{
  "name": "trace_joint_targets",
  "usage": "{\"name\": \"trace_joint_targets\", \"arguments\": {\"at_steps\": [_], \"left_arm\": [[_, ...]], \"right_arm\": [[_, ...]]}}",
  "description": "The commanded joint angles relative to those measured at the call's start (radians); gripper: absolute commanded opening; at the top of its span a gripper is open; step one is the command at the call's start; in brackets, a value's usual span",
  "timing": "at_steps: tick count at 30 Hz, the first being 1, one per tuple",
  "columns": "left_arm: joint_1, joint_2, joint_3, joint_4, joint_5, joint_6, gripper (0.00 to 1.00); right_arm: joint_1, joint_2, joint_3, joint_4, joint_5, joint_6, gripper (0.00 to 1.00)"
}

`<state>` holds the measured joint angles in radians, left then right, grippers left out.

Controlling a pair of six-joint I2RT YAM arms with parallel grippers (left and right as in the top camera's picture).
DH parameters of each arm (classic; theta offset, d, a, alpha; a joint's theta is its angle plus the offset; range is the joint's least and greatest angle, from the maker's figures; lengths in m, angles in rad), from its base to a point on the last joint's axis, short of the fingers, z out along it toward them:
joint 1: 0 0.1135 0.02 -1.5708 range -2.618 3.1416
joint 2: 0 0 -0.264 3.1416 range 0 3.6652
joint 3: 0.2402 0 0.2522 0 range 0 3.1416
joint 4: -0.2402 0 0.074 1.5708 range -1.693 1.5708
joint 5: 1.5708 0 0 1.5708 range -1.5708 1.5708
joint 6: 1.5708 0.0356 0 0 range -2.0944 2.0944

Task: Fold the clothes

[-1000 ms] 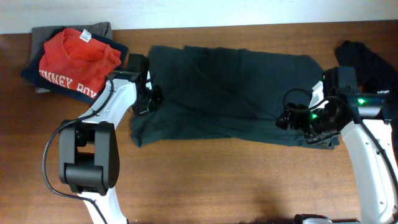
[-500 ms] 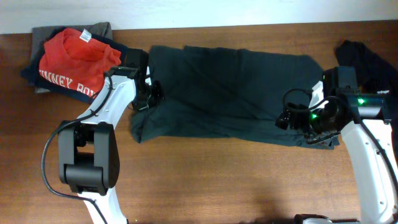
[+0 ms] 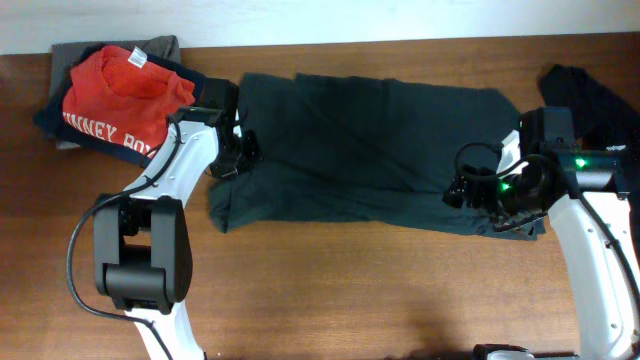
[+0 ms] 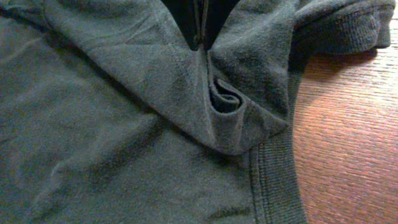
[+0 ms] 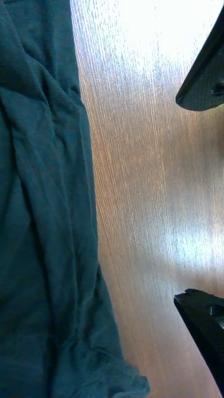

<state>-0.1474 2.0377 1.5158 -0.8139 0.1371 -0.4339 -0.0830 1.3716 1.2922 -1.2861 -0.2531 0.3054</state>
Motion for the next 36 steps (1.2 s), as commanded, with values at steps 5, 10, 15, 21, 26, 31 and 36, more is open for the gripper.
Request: {"name": "trace_joint_targets", "arguments": {"at_steps": [5,10,15,21,26,31,36], "left_arm": [[0.002,0.010,0.018,-0.016,-0.014,0.005,0.14],[0.002,0.010,0.007,-0.033,-0.014,0.002,0.15],[0.002,0.014,0.002,-0.030,-0.011,0.002,0.15],[0.000,0.032,0.002,-0.019,0.005,0.002,0.15],[0.000,0.063,0.002,-0.002,0.005,0.002,0.15],[0.000,0.075,0.003,0.011,0.005,0.002,0.14],[0.000,0.074,0.008,0.013,0.005,0.002,0.03]], "right_arm": [[0.011,0.006,0.000,-0.002,0.003,-0.010,0.96],[0.011,0.006,0.000,-0.001,0.002,-0.010,0.96],[0.011,0.006,0.000,-0.002,0.002,-0.010,0.96],[0.011,0.006,0.000,-0.008,0.002,-0.010,0.96],[0.011,0.006,0.000,-0.008,0.002,-0.010,0.96],[0.011,0.006,0.000,-0.008,0.003,-0.010,0.96],[0.011,0.006,0.000,-0.008,0.003,-0.010,0.96]]}}
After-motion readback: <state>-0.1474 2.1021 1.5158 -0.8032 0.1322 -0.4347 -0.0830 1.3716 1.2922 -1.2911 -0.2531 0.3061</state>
